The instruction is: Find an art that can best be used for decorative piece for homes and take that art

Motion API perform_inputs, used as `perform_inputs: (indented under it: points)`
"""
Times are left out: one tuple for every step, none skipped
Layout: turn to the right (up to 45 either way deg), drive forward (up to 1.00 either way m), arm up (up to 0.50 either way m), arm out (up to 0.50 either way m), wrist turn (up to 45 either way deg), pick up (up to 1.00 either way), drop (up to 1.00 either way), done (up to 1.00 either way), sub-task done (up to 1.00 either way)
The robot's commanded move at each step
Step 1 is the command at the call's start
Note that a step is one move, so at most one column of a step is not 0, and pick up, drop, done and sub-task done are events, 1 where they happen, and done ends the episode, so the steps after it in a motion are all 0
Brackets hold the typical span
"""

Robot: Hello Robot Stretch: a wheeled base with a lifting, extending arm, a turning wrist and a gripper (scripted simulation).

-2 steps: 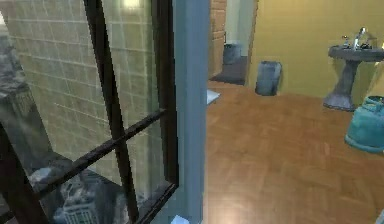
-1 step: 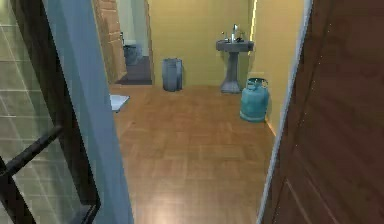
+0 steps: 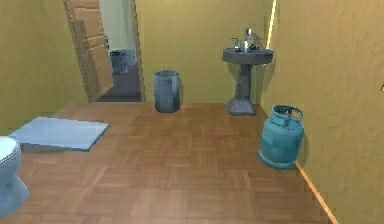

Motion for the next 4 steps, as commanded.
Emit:
perform_inputs:
  points:
    - [21.0,0.0,0.0,0.0,0.0,0.0,0.0,0.0,0.0]
    - [0.0,0.05,0.0,0.0,0.0,0.0,0.0,0.0,0.0]
    - [-45.0,0.0,0.0,0.0,0.0,0.0,0.0,0.0,0.0]
    - [0.0,1.0,0.0,0.0,0.0,0.0,0.0,0.0,0.0]
